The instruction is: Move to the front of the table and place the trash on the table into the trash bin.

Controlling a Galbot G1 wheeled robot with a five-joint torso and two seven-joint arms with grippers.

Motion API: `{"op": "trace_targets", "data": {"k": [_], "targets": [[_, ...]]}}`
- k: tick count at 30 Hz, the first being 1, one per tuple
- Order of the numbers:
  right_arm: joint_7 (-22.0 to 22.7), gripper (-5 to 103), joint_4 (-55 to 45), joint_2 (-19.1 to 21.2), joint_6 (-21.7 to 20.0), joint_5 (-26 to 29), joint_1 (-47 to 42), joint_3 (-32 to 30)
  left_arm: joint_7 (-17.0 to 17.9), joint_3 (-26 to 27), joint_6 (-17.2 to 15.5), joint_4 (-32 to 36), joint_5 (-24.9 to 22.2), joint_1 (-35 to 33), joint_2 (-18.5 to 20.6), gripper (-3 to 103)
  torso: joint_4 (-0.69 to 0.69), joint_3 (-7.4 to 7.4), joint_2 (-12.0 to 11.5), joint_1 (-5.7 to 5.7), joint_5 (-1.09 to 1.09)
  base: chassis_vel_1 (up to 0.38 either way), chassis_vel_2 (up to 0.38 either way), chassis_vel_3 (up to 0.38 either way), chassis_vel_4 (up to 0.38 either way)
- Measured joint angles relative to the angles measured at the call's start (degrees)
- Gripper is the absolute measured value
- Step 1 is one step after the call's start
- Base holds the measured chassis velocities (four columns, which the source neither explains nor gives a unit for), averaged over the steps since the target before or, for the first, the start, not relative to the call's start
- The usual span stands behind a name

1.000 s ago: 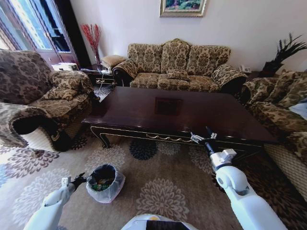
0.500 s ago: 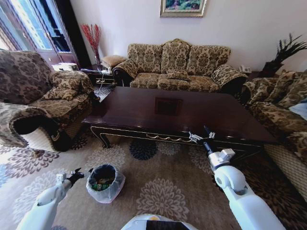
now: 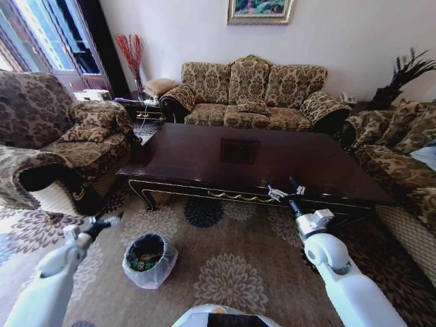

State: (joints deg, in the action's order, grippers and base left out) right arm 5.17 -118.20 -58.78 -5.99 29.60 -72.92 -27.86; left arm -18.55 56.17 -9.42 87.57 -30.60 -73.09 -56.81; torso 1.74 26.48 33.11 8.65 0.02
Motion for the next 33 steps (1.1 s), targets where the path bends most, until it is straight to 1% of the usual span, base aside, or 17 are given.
{"op": "trace_targets", "data": {"k": [2, 3, 5, 6, 9, 10, 12, 14, 15, 17, 19, 20, 23, 24, 29, 31, 33], "targets": [[0.0, 100, -0.7, -0.4, -0.2, -0.4, -0.4, -0.6, 5.0, 1.0, -0.3, 6.6, -0.8, -0.8, -0.8, 100, 0.01, 0.01, 0.0, 0.0, -0.02, 0.0, 0.0, 0.0, 0.0], [0.0, 100, -0.7, -0.4, -0.2, -0.4, -0.4, -0.6, 5.0, 1.0, -0.3, 6.6, -0.8, -0.8, -0.8, 100, 0.01, 0.01, 0.0, 0.0, -0.02, 0.0, 0.0, 0.0, 0.0], [-0.4, 100, -2.2, -1.1, -0.4, -2.4, -1.6, -1.6, 9.2, 2.9, -1.8, 16.1, -2.4, -3.4, -2.6, 100, 0.01, 0.01, 0.0, 0.0, 0.0, 0.0, 0.0, 0.0, 0.0], [-0.4, 100, -2.2, -1.1, -0.4, -2.4, -1.6, -1.6, 9.2, 2.9, -1.8, 16.1, -2.4, -3.4, -2.6, 100, 0.01, 0.01, 0.0, 0.0, 0.0, 0.0, 0.0, 0.0, 0.0], [-2.4, 100, -4.0, -3.5, 1.2, -8.6, -5.1, -2.8, 12.6, 4.8, -2.1, 26.6, -4.0, -8.8, -7.0, 100, 0.02, 0.0, 0.0, 0.0, 0.02, 0.0, 0.0, 0.0, 0.0], [-2.4, 100, -4.0, -3.5, 1.2, -8.6, -5.1, -2.8, 12.6, 4.8, -2.1, 26.6, -4.0, -8.8, -7.0, 100, 0.02, 0.0, 0.0, 0.0, 0.02, 0.0, 0.0, 0.0, 0.0], [-3.7, 100, -4.6, -5.6, 3.0, -13.0, -7.5, -3.5, 14.1, 4.7, -1.1, 30.4, -3.7, -12.5, -10.0, 100, 0.02, 0.0, 0.0, 0.0, -0.02, 0.0, 0.0, 0.0, 0.0], [-4.5, 100, -6.0, -8.9, 5.0, -17.6, -11.1, -3.7, 16.8, 2.3, 2.1, 34.0, -2.2, -17.5, -13.3, 100, 0.03, 0.0, 0.0, 0.0, -0.01, 0.0, 0.0, 0.0, 0.0], [-4.5, 100, -6.0, -8.9, 5.0, -17.6, -11.1, -3.7, 16.8, 2.3, 2.1, 34.0, -2.2, -17.5, -13.3, 100, 0.03, 0.0, 0.0, 0.0, -0.01, 0.0, 0.0, 0.0, 0.0], [-4.6, 100, -8.7, -13.3, 5.9, -20.8, -15.6, -3.9, 19.0, -1.4, 3.6, 38.0, -0.2, -21.9, -16.0, 100, 0.03, 0.0, 0.0, -0.01, -0.03, 0.0, 0.0, 0.0, 0.0], [-4.8, 100, -10.9, -17.5, 6.1, -22.7, -19.2, -4.0, 19.5, -4.7, 3.6, 40.7, 1.2, -24.4, -17.4, 100, 0.02, 0.0, 0.0, -0.01, 0.02, 0.0, 0.0, 0.0, 0.0], [-4.8, 100, -10.9, -17.5, 6.1, -22.7, -19.2, -4.0, 19.5, -4.7, 3.6, 40.7, 1.2, -24.4, -17.4, 100, 0.02, 0.0, 0.0, -0.01, 0.02, 0.0, 0.0, 0.0, 0.0], [-7.2, 100, -13.5, -26.4, 7.7, -27.4, -25.8, -5.7, 19.6, -11.9, 3.2, 43.5, 7.3, -25.8, -20.2, 100, 0.01, 0.01, 0.0, -0.01, 0.0, 0.0, 0.0, 0.0, 0.0], [-8.0, 100, -13.7, -28.0, 8.6, -28.4, -27.3, -6.3, 19.5, -13.4, 3.2, 43.6, 9.0, -25.7, -20.7, 100, 0.0, 0.01, 0.0, -0.01, -0.02, 0.0, 0.0, 0.0, 0.0], [-11.8, 100, -13.3, -29.8, 12.6, -26.3, -32.6, -11.4, 19.5, -19.1, 2.9, 43.2, 14.4, -24.8, -21.5, 100, 0.0, 0.01, 0.0, 0.0, -0.02, 0.0, 0.0, 0.0, 0.0], [-14.3, 100, -11.0, -27.8, 15.3, -20.9, -34.3, -16.5, 19.3, -20.8, 2.9, 41.9, 16.2, -23.8, -21.2, 100, 0.0, 0.01, 0.0, 0.0, -0.01, 0.0, 0.0, 0.0, 0.0], [-14.6, 100, -10.4, -27.2, 15.8, -19.7, -34.5, -17.3, 19.2, -21.2, 2.8, 41.6, 16.4, -23.6, -21.0, 100, 0.0, 0.01, 0.0, 0.0, -0.01, 0.0, 0.0, 0.0, 0.0]]}}
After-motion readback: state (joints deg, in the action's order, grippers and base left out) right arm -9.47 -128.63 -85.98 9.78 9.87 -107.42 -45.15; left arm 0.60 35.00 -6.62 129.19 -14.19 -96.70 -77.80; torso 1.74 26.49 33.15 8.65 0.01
